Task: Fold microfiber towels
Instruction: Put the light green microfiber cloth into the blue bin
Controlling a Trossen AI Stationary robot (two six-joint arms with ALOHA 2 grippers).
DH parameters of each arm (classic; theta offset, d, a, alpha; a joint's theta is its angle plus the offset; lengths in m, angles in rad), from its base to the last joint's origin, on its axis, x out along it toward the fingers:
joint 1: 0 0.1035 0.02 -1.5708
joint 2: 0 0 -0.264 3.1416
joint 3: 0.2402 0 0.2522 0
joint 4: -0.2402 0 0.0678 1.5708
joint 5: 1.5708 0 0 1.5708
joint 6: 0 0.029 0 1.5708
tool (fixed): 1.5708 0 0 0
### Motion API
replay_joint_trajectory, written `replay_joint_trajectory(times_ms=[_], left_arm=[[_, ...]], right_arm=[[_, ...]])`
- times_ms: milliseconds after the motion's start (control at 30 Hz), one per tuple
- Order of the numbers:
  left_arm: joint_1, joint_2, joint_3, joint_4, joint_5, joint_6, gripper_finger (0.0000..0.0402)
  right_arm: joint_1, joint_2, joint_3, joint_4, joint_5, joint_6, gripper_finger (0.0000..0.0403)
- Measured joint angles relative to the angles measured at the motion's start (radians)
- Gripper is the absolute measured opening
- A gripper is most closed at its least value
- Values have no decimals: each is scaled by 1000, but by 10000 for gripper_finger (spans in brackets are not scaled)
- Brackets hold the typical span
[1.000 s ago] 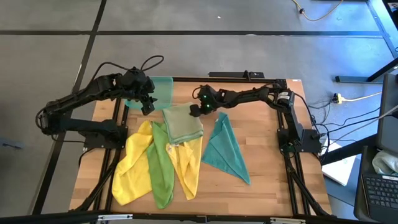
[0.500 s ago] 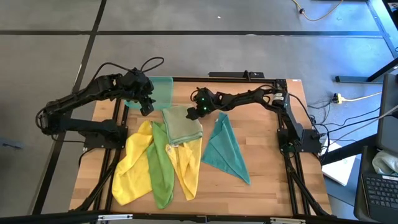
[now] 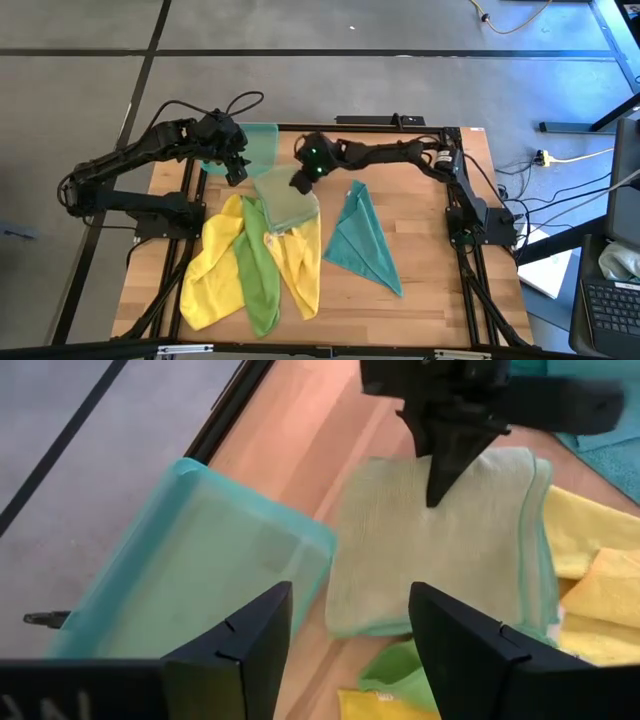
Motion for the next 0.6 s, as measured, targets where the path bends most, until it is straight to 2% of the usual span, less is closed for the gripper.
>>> replay_joint_trajectory(times_ms=[167,267,467,600], left_arm=[[0,0,0,27,0,0,195],[0,0,0,44,0,0,195],[0,0,3,67,-30,-6,195],[0,-1,64,42,-78,-20,195]], right_arm=[[23,2,193,-264,31,-251,10],[40,0,280,-362,53,-392,10],[53,0,404,-429,67,-560,10],[44,0,491,-427,114,-642,10]])
